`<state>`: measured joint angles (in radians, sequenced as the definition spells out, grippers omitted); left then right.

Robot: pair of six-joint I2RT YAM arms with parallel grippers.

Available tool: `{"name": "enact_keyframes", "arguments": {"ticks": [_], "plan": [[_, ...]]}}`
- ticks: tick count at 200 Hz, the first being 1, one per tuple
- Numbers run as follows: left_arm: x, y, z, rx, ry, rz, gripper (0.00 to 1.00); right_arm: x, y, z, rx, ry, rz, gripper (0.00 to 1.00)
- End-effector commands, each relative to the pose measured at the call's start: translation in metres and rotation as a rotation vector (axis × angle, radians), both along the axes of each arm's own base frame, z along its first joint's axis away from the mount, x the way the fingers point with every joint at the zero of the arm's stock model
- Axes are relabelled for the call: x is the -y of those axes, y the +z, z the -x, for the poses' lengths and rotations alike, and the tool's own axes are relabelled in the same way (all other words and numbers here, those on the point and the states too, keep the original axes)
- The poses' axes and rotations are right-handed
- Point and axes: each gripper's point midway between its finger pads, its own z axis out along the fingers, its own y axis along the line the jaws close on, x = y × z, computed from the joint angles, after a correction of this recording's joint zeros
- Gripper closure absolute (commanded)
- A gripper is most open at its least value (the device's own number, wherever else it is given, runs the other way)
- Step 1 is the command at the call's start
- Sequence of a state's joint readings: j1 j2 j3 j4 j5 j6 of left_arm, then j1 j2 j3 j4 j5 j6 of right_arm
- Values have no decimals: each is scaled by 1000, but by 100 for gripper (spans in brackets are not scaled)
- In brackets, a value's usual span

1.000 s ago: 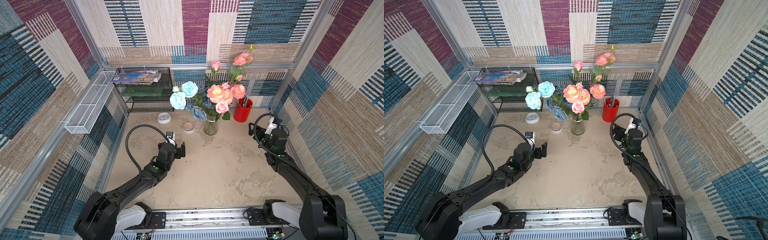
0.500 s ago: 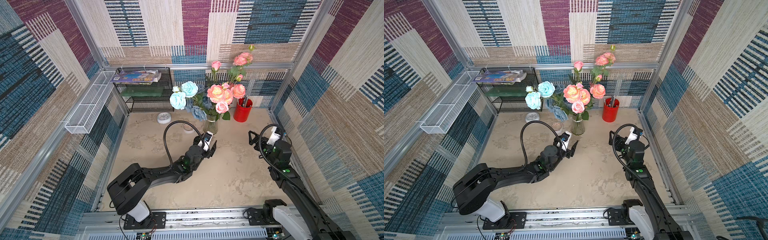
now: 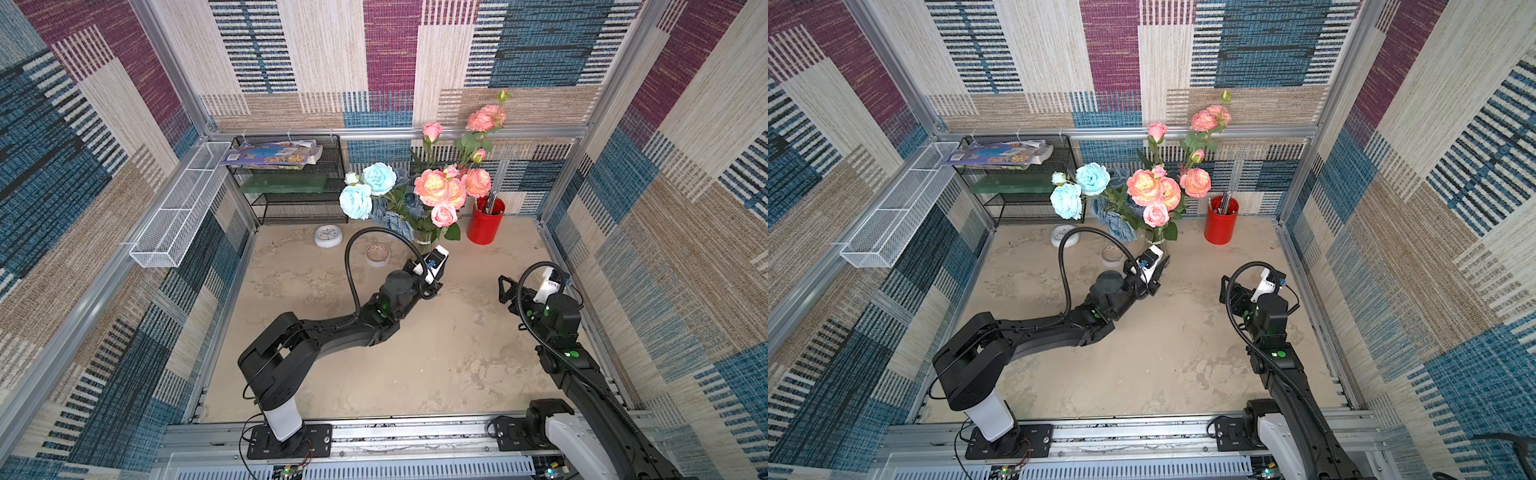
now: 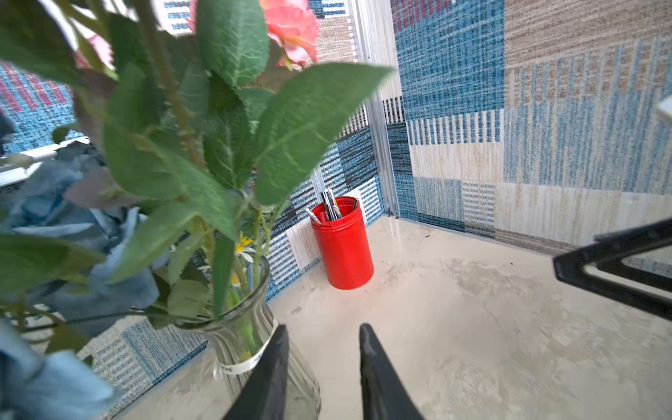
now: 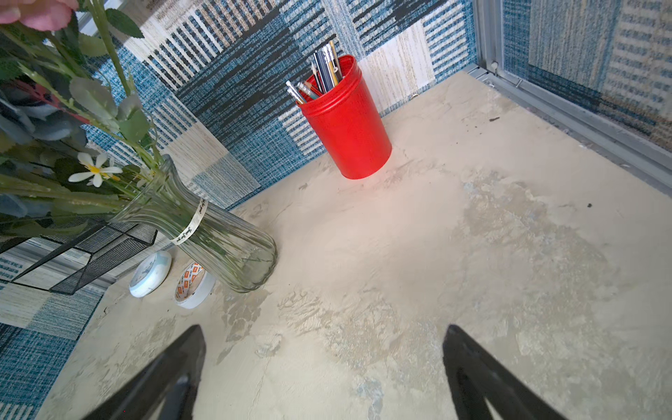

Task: Pick out pink flowers from the vase
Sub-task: Pick up the flower from the vase.

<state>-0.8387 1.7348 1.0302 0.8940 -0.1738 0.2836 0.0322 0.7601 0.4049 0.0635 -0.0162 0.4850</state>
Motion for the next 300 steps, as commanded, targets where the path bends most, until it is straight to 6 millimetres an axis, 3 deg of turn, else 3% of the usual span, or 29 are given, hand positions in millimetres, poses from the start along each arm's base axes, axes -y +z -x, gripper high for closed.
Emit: {"name": "enact_keyframes", "arguments": {"ticks": [1, 43, 68, 110, 137, 192, 245, 300], "plan": [[-11, 15, -12, -25, -54, 95, 63, -1, 1, 0, 19, 5, -9, 4], [-29, 20, -36, -79, -137, 127, 51, -3, -4, -1, 15, 13, -27, 4], [-23, 23, -35, -101, -213, 101, 50, -3, -6, -1, 8, 10, -31, 4], [-8, 12, -39, -151, -269, 86, 50, -1, -8, -1, 4, 2, -35, 4], [-3, 5, -52, -165, -243, 80, 57, 0, -10, -1, 0, -6, -36, 4], [-8, -1, -73, -122, -145, 57, 58, 3, -13, -1, -5, -18, -40, 4], [-16, 5, -77, -83, -86, 56, 77, 5, -16, -1, -9, -28, -49, 4], [-15, 8, -93, -66, -41, 81, 70, 6, -18, -1, -16, -32, -47, 4]]}}
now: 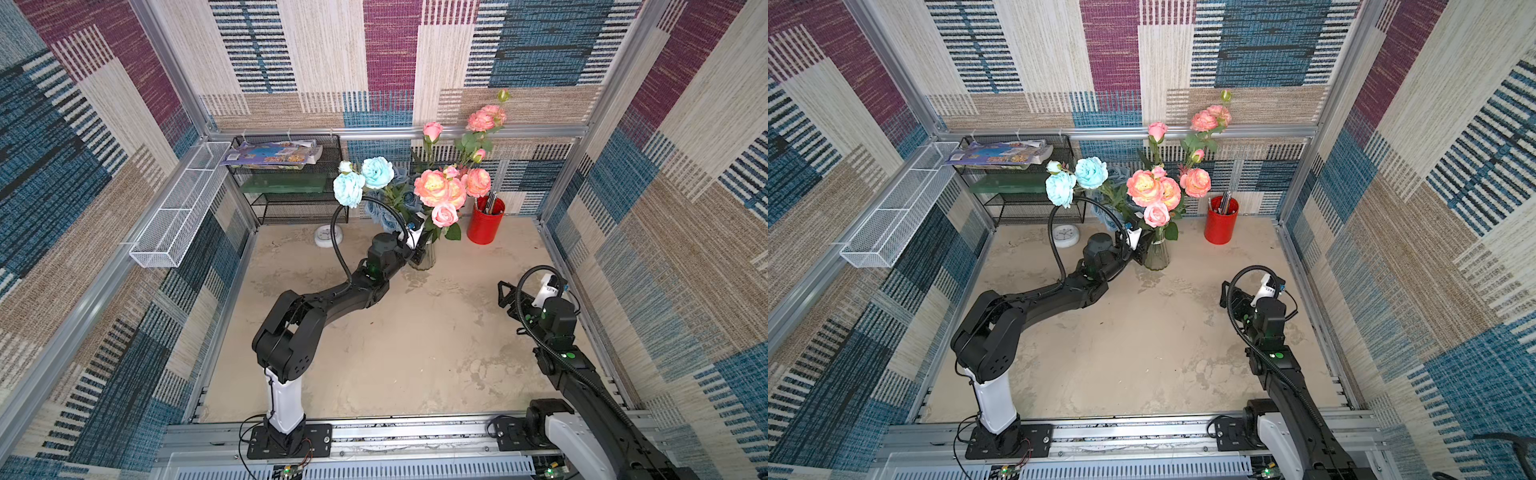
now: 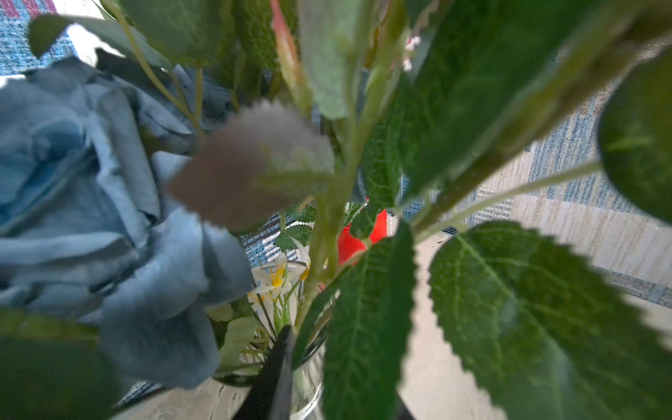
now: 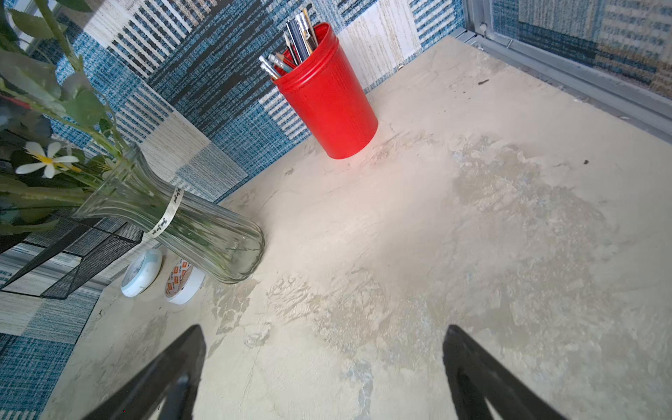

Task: Pick out pink flowers from the vase
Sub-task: Pick up the flower from the vase.

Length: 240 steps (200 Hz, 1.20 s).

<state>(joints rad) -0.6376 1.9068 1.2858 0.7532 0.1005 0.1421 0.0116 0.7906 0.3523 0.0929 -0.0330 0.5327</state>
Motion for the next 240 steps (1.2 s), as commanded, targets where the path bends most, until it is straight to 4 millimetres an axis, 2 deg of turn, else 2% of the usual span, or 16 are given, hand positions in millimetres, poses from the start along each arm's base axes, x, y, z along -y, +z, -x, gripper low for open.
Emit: {"name": "enact_keyframes", "arguments": {"ticks": [1, 53, 95, 153, 176, 240], "plan": [[-3, 13, -9, 48, 47, 27, 70, 2, 9, -3, 39, -14, 2, 4], [1, 15, -22, 52, 75, 52, 69, 4, 8, -3, 37, -21, 3, 4], [4, 14, -28, 47, 84, 67, 83, 4, 5, -4, 28, -22, 0, 4], [14, 24, -17, 67, 35, 59, 98, 5, 4, -4, 27, -23, 0, 4], [11, 38, -11, 89, 32, 63, 100, 5, 5, -4, 28, -24, 0, 4], [7, 98, 14, 158, 0, 61, 100, 4, 7, -2, 35, -21, -5, 4]]}}
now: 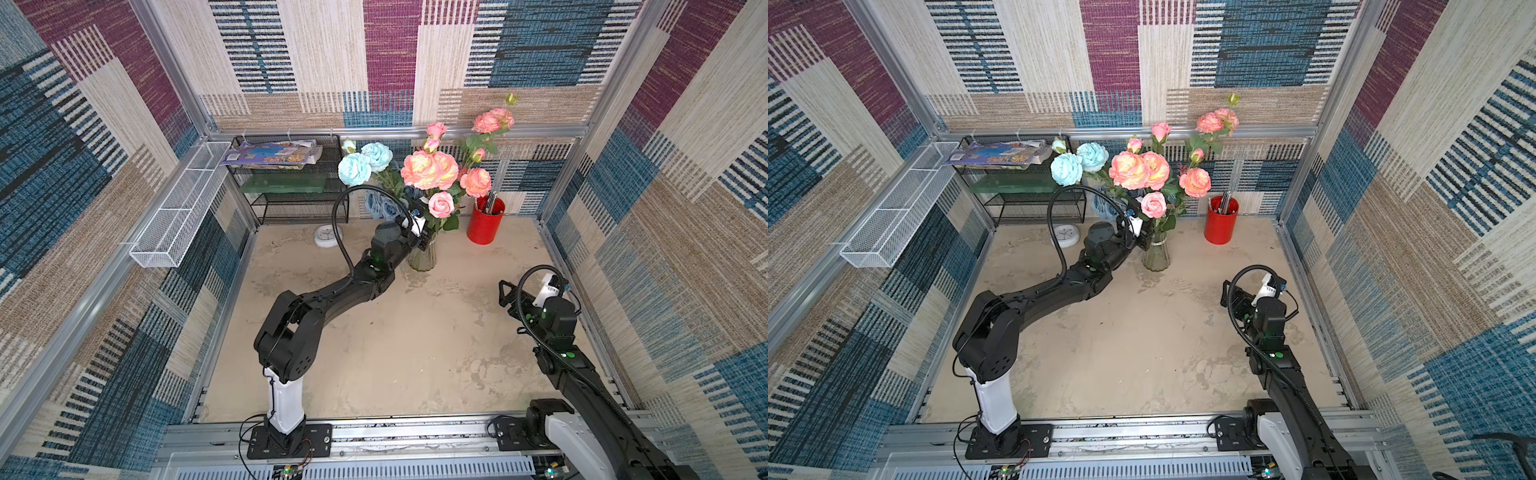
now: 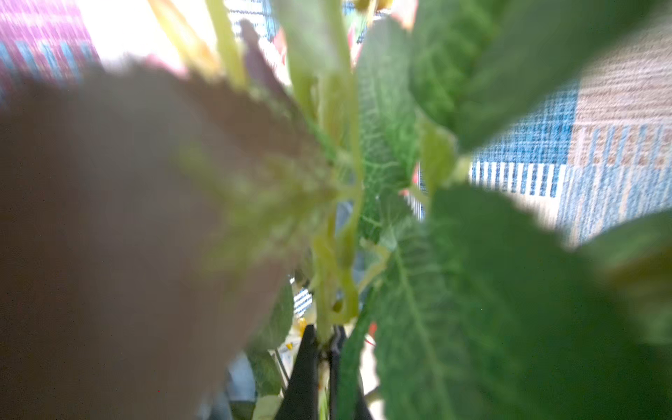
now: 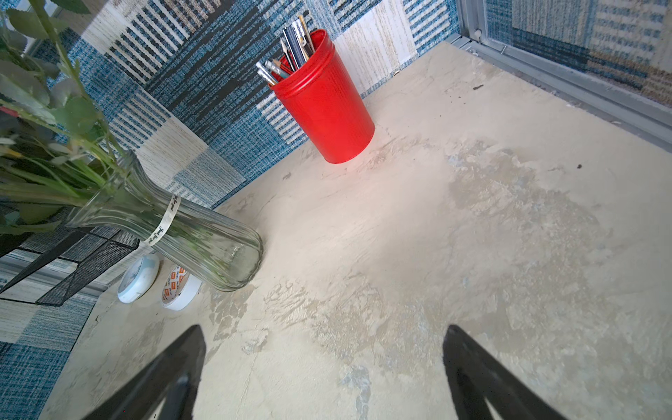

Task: Pick out pink flowers from the vase
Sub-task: Pick up the flower from the vase.

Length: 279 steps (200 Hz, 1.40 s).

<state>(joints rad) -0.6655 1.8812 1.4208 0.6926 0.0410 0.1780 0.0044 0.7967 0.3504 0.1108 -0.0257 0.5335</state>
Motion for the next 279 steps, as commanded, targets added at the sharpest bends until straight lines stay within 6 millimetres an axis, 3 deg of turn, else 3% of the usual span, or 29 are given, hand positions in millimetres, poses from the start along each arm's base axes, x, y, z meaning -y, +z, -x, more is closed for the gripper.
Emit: {"name": "enact_keyframes", "arguments": {"ticks": [1, 30, 38, 144, 198, 238, 259, 279], "plan": [[0, 34, 13, 59, -35, 21, 100, 1, 5, -1, 24, -6, -6, 4], [-3, 57, 19, 66, -45, 32, 100, 1, 7, 1, 30, -6, -5, 4], [-2, 52, 19, 32, -50, 7, 100, 1, 7, 1, 31, -6, -6, 4], [-15, 74, 17, -83, 22, -110, 100, 1, 11, 4, 40, -8, -2, 4], [-31, 105, 22, 3, 79, -39, 100, 1, 11, 5, 37, -6, 0, 4], [-31, 143, 22, 15, 83, -72, 100, 2, 12, 6, 39, -7, 2, 4], [-20, 141, 21, -45, 32, -106, 100, 2, 10, 5, 35, -8, 0, 4], [-22, 144, 23, -38, 44, -109, 100, 2, 11, 6, 36, -7, 2, 4]]}}
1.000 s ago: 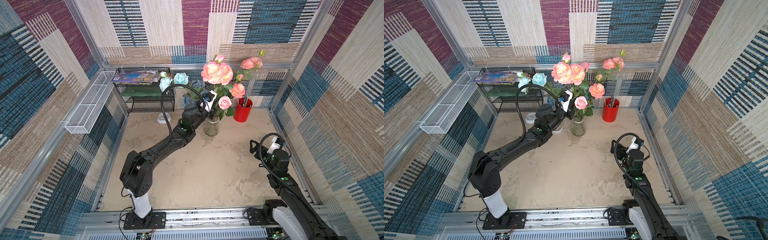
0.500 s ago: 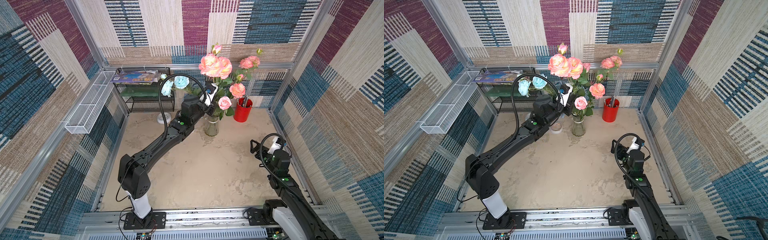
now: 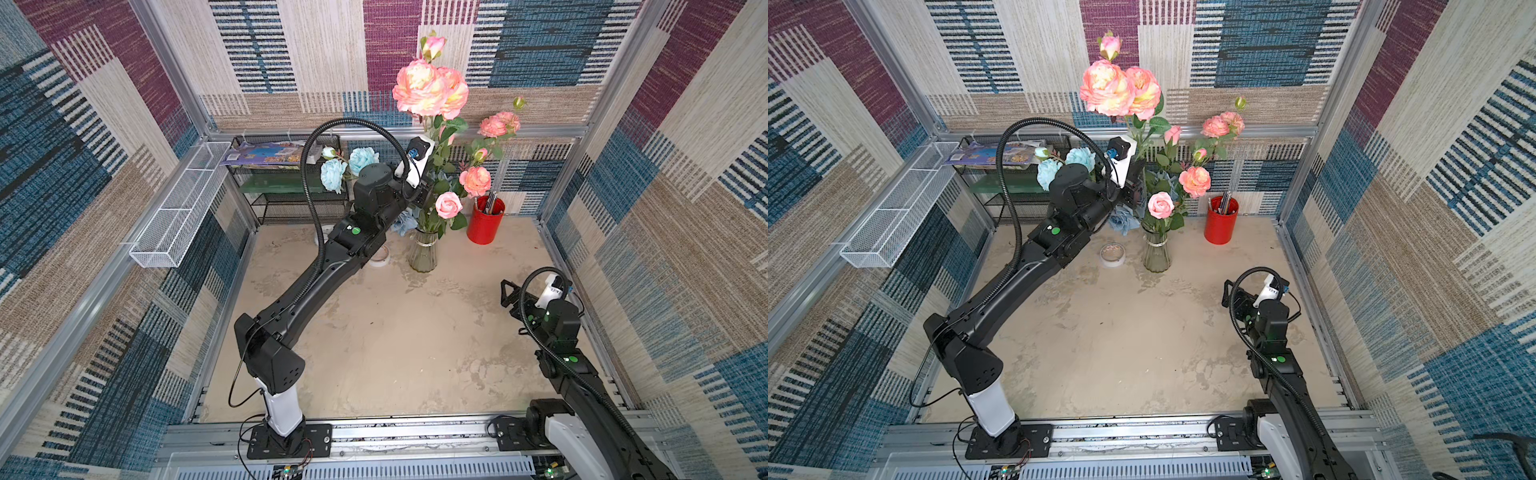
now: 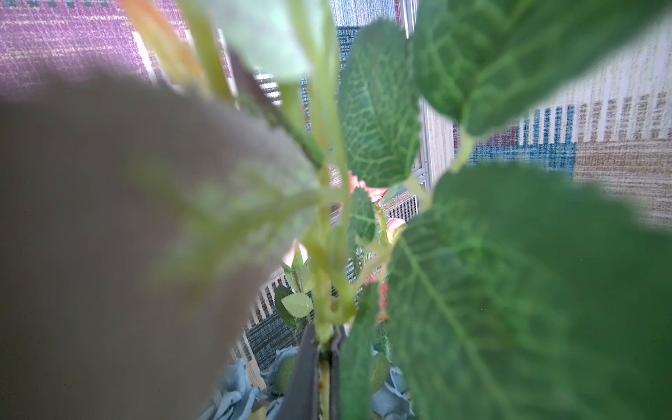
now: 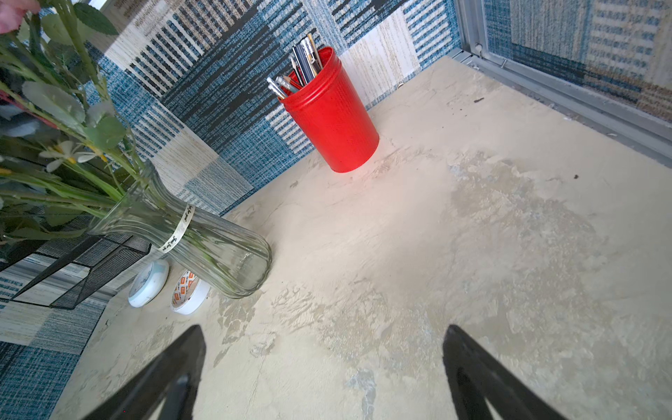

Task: Pick out pink flowers from the vase
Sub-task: Pick up the flower from the vase.

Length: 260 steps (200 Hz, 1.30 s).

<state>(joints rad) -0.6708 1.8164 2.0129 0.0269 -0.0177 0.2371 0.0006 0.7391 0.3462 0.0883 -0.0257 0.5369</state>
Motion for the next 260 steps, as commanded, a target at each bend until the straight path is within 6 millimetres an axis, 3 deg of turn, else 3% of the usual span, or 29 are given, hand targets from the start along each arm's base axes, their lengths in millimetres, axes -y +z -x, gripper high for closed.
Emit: {"name": "enact_keyframes", "arguments": {"ticks": [1, 28, 71, 108, 136, 175, 216, 260], "plan": [[4, -20, 1, -63, -14, -63, 100, 1, 2, 0, 5, -3, 5, 4], [-6, 0, 8, -18, 4, -51, 100, 0, 3, 0, 10, 0, 7, 4], [-17, 55, 33, 29, -41, -11, 100, -1, 3, 0, 11, 9, 4, 4], [-32, 105, 71, 69, -119, 40, 100, -2, 4, 0, 16, 12, 3, 4], [-47, 120, 98, 42, -172, 72, 100, -5, 8, -1, 26, 32, -1, 4], [-57, 96, 137, -90, -284, -23, 100, -26, 40, -4, 86, 153, -19, 4], [-68, 54, 177, -227, -399, -80, 100, -65, 108, 4, 231, 350, -41, 4], [-68, 16, 210, -341, -534, -44, 100, -116, 181, 35, 410, 558, 16, 4]]}}
